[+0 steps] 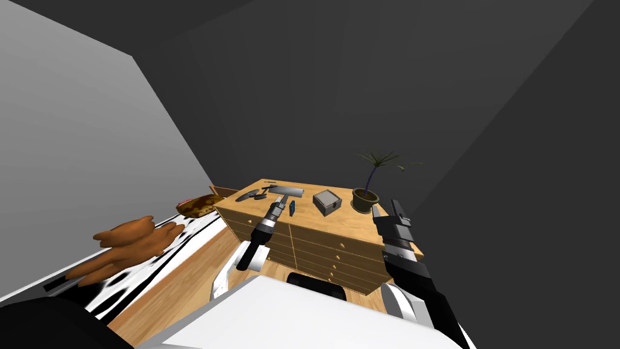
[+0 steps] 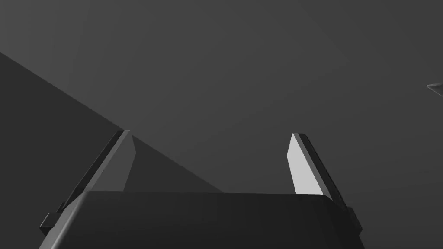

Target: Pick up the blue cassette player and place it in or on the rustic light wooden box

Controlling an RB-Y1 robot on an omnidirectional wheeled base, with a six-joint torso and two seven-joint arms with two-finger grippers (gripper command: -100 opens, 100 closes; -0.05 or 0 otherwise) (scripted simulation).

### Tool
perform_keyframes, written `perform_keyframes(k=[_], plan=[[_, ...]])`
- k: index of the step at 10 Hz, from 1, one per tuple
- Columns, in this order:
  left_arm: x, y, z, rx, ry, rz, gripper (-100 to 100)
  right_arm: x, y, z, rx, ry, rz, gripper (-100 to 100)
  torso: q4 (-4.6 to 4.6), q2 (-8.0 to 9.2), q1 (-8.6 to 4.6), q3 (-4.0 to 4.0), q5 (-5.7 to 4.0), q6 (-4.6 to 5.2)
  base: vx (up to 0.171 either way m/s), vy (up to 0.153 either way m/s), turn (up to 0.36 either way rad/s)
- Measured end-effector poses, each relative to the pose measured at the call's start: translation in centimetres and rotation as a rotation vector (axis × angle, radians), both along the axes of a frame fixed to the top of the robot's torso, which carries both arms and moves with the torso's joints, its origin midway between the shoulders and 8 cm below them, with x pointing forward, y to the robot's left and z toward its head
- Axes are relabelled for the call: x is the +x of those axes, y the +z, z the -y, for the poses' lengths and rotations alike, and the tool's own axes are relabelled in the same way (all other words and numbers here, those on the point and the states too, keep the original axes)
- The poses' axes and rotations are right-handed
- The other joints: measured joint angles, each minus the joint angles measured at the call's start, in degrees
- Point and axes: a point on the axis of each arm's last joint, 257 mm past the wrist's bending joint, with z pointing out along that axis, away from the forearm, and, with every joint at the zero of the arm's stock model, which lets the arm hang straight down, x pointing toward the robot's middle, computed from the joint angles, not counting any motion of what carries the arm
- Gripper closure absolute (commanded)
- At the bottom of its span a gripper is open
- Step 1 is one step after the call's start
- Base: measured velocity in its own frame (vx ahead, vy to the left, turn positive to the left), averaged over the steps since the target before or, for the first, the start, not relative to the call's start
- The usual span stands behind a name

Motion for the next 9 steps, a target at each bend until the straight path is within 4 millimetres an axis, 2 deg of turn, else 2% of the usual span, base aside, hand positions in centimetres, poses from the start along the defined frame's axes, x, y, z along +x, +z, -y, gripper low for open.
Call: perform_keyframes(k=[6,9], plan=[[1.9,-5.2,-1.8,0.24,0.059,-0.108,-100,0.0,0.0,0.0,0.0,0.0,0.0,0,0.0,-0.01,0.02,0.0,0.0,0.0,0.0,-0.044,-0.029],[2.3,-8.1,-3.0,0.373,0.081,-0.16,-100,0.0,0.0,0.0,0.0,0.0,0.0,0,0.0,-0.02,0.05,-0.01,0.01,-0.01,0.003,-0.041,-0.026]])
